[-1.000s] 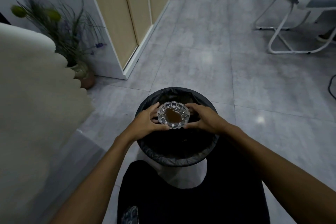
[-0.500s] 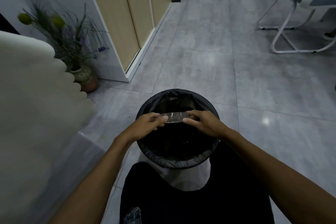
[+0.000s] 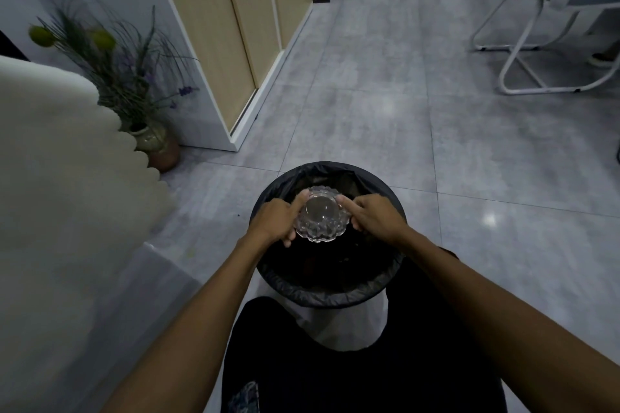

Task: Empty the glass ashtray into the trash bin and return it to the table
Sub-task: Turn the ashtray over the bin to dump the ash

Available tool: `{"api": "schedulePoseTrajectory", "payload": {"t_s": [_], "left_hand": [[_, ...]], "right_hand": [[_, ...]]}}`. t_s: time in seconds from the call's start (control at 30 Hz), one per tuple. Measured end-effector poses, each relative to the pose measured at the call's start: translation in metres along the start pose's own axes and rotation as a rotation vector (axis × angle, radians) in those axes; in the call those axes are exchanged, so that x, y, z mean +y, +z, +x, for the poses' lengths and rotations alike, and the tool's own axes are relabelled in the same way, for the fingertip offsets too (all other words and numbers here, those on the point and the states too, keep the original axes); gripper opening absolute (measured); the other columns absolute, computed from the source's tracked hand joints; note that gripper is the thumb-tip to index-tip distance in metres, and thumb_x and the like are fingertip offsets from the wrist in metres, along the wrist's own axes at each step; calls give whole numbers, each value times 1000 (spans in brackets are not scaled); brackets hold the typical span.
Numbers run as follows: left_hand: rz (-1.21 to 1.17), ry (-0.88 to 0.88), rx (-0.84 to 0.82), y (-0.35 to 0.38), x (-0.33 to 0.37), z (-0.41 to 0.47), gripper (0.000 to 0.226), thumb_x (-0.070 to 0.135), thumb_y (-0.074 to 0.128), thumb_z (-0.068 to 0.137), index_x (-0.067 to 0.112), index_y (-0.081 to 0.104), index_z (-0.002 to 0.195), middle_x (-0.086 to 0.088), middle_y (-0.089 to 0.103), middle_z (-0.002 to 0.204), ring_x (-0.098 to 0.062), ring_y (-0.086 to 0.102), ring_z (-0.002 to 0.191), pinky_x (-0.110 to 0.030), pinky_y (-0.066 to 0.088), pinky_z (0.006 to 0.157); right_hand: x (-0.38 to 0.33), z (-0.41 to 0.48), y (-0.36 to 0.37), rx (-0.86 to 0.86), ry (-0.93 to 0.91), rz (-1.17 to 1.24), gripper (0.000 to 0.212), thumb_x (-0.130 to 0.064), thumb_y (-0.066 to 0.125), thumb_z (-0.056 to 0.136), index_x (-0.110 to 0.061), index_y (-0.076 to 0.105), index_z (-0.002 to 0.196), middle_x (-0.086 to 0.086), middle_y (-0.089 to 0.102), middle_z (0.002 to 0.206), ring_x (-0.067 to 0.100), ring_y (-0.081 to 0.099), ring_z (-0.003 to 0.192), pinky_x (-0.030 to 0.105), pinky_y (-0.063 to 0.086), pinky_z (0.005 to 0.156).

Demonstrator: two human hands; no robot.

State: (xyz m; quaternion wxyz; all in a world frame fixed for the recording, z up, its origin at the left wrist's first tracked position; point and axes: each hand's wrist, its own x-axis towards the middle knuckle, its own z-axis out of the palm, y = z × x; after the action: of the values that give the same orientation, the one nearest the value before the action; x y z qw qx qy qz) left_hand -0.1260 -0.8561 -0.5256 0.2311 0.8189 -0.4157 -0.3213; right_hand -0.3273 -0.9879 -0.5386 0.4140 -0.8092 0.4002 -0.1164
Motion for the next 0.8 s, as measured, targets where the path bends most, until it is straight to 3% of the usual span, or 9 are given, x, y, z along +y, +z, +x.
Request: {"api": "schedulePoseTrajectory", "payload": {"t_s": [0.17,0.27,0.33,0.4,0.47,0.53,0.57,0.67,0.8], "left_hand": [[61,-36,6,-5,-3,7,92,79,29,103,10,56,47,-2,55,37,-14,56,39,-33,47,68],[48,-35,19,-4,-6,8,91,79,30,102,10,59,51,-3,59,40,-10,57,34,-31,46,65],[41,-44,22,-1,-9,9,90,79,31,102,12,61,51,-3,63,43,-7,59,35,-31,46,66],[54,-53,20,1,-14,10,91,78,31,103,12,63,49,-4,65,45,-7,61,38,-31,46,68],[65,-60,20,4,-18,10,92,76,29,105,12,63,47,-4,65,45,-10,64,44,-29,45,69],[73,-67,27,6,-20,10,94,74,27,106,13,64,45,-3,66,44,-13,68,52,-28,44,71],[71,-69,31,7,-21,10,95,74,27,106,13,65,45,-3,66,43,-15,69,55,-28,44,72],[76,-58,37,9,-21,10,93,74,28,106,9,71,55,-2,66,44,-15,70,56,-33,49,75],[106,-22,70,10,-18,8,92,75,31,105,1,76,73,-3,66,45,-15,69,52,-36,57,79]], "right_hand": [[-8,-1,10,-4,68,30,61,-64,47,105,-15,61,70,-3,73,64,7,65,49,16,47,51],[-12,0,16,2,98,175,49,-57,54,105,-12,63,86,1,76,84,13,76,59,20,57,53],[-14,2,19,4,103,290,37,-45,62,105,-9,66,99,6,73,93,16,77,67,36,67,65],[-17,2,20,5,95,307,30,-32,66,105,-6,64,120,9,70,102,15,75,66,40,67,63],[-22,1,20,-12,67,276,51,-26,68,104,-8,50,147,9,68,119,14,74,66,32,65,55],[-29,-1,20,-57,33,221,80,-34,77,96,-16,34,161,7,58,138,18,74,85,28,62,53],[-33,-2,20,-86,12,160,96,-42,83,88,-21,28,163,5,53,143,23,72,100,30,63,59],[-44,-6,24,-182,-41,-136,138,-67,92,62,-31,9,167,9,41,158,32,54,135,44,55,102],[-47,-6,32,-247,-70,-432,156,-75,91,53,-32,-8,166,14,35,157,38,58,130,47,52,101]]}}
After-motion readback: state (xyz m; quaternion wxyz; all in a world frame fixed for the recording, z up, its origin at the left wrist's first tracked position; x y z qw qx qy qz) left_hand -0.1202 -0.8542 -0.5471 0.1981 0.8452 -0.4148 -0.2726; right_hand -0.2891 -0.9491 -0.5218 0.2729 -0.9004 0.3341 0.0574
